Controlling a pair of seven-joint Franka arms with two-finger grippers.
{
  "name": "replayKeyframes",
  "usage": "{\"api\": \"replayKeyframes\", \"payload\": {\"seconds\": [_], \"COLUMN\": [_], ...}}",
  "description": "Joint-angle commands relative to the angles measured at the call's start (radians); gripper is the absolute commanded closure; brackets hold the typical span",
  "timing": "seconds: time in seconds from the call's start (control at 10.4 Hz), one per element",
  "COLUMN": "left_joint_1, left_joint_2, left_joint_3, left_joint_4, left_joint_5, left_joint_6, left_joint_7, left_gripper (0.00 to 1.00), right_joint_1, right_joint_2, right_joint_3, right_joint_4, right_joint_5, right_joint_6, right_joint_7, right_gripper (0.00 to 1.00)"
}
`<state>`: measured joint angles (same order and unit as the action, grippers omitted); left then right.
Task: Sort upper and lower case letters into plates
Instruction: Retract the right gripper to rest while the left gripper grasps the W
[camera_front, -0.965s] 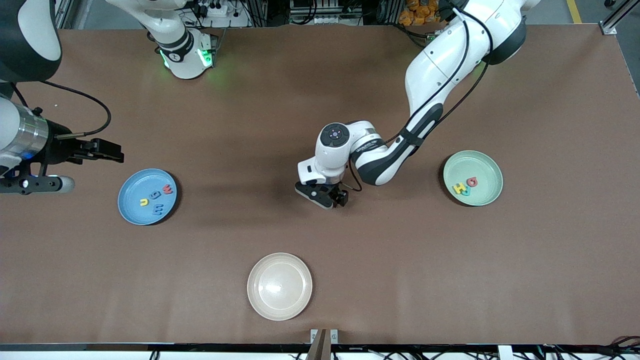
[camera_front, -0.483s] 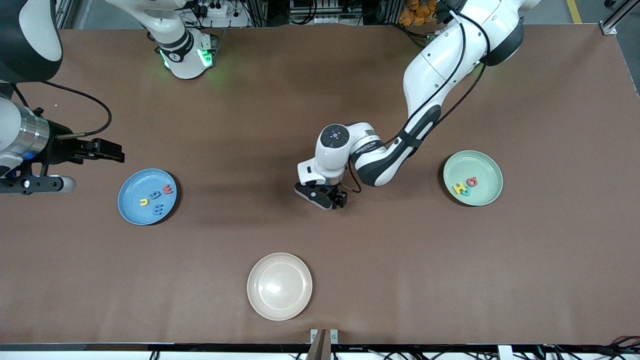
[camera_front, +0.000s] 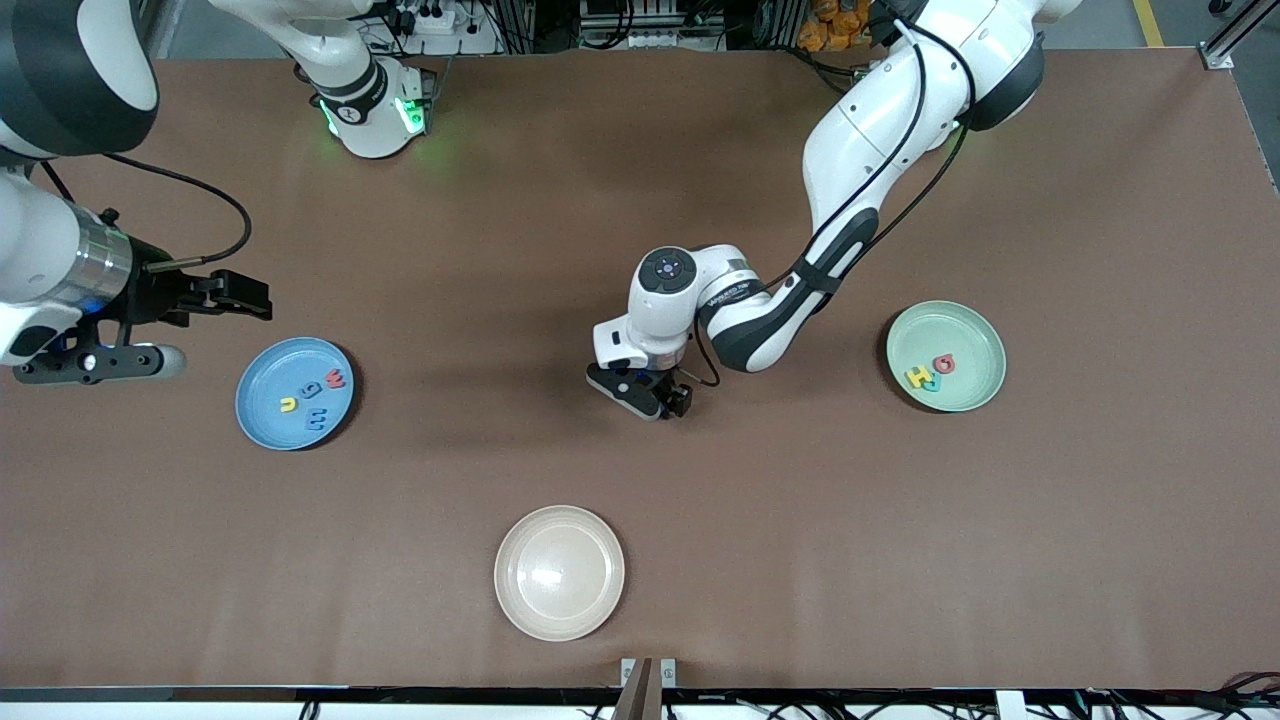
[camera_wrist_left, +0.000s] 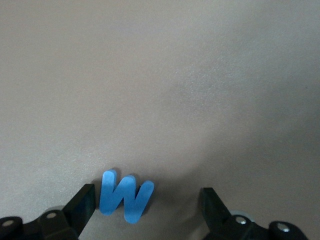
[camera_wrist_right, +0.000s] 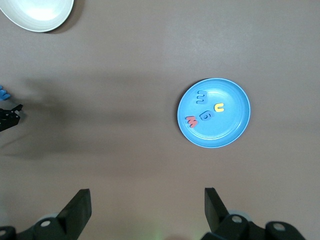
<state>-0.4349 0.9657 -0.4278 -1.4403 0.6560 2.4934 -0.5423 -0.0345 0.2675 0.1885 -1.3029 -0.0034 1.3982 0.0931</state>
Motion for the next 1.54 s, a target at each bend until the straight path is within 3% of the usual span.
{"api": "replayKeyframes", "payload": {"seconds": [0.0, 0.1, 0.39, 0.87, 1.25, 1.45], "left_joint_1": [-0.016, -0.018, -0.016, 0.038, 0.039, 0.039], "left_joint_2": [0.015, 0.015, 0.015, 0.007, 0.007, 0.007], "left_joint_3": [0.026, 0.026, 0.026, 0.021, 0.018, 0.017], "left_joint_4": [0.015, 0.015, 0.014, 0.011, 0.006, 0.006], "left_joint_5": [-0.016, -0.016, -0.016, -0.035, -0.045, -0.062], "left_joint_6": [0.018, 0.018, 0.018, 0.024, 0.024, 0.024], "left_joint_7": [0.030, 0.030, 0.030, 0.064, 0.065, 0.065], "left_gripper": [0.09, 0.11, 0.11, 0.11, 0.12, 0.25], "right_joint_1": [0.016, 0.019, 0.045, 0.058, 0.064, 0.064], "right_joint_2": [-0.112, -0.160, -0.217, -0.295, -0.294, -0.294], "right_joint_3": [-0.026, -0.038, -0.076, -0.086, -0.086, -0.086], "right_joint_4": [-0.150, -0.221, -0.303, -0.426, -0.420, -0.386], "right_joint_5": [-0.006, -0.004, -0.003, 0.000, -0.001, 0.002], "right_joint_6": [0.062, 0.102, 0.129, 0.192, 0.202, 0.191], "right_joint_7": [0.013, 0.004, 0.001, 0.000, 0.000, 0.008], "right_gripper": [0.00, 0.00, 0.00, 0.00, 0.00, 0.00]}}
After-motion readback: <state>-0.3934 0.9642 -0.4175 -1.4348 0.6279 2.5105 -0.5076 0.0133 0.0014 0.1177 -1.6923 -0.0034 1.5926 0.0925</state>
